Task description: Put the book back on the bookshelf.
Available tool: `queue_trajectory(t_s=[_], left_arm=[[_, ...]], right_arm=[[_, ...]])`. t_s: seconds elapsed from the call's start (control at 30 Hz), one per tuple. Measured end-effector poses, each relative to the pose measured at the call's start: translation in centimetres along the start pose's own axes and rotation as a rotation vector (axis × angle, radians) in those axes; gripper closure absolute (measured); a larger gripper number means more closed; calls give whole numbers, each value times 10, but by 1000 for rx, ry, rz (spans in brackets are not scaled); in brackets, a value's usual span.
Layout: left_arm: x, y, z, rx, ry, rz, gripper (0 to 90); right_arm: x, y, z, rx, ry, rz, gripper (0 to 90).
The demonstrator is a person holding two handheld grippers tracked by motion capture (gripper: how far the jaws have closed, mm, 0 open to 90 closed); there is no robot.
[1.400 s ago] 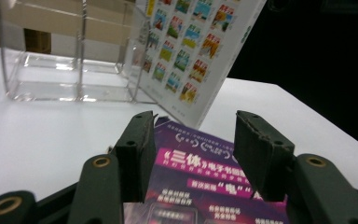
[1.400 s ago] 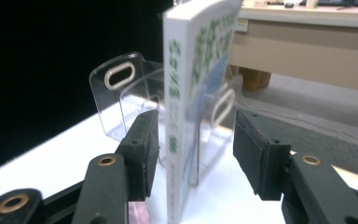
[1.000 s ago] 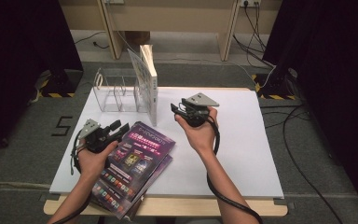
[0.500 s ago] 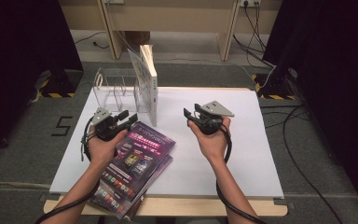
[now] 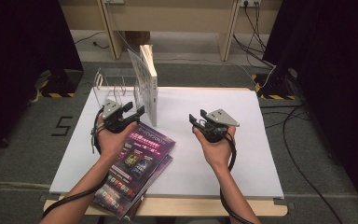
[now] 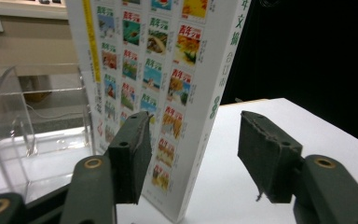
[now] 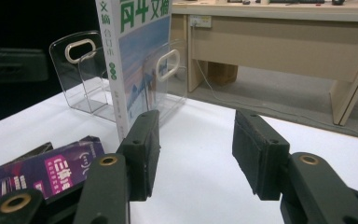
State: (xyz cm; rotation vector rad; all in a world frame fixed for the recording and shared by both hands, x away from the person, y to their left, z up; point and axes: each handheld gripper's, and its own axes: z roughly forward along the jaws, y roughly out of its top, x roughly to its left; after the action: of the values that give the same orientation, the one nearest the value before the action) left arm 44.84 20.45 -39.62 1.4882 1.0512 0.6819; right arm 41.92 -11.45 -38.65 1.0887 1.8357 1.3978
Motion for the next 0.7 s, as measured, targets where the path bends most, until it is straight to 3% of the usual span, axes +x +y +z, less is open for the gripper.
queue_trajectory(t_s=[0.3, 0.57, 0.7], left_arm=[[-14, 7, 23, 4, 30, 35, 394], [-21, 12, 50, 17, 120, 39, 331], [-27, 14, 61, 22, 135, 58, 322]], right_arm=[[-4, -15, -5, 9, -5, 22, 516], [-5, -18, -5, 17, -8, 31, 515], [-6, -19, -4, 27, -10, 27, 515]])
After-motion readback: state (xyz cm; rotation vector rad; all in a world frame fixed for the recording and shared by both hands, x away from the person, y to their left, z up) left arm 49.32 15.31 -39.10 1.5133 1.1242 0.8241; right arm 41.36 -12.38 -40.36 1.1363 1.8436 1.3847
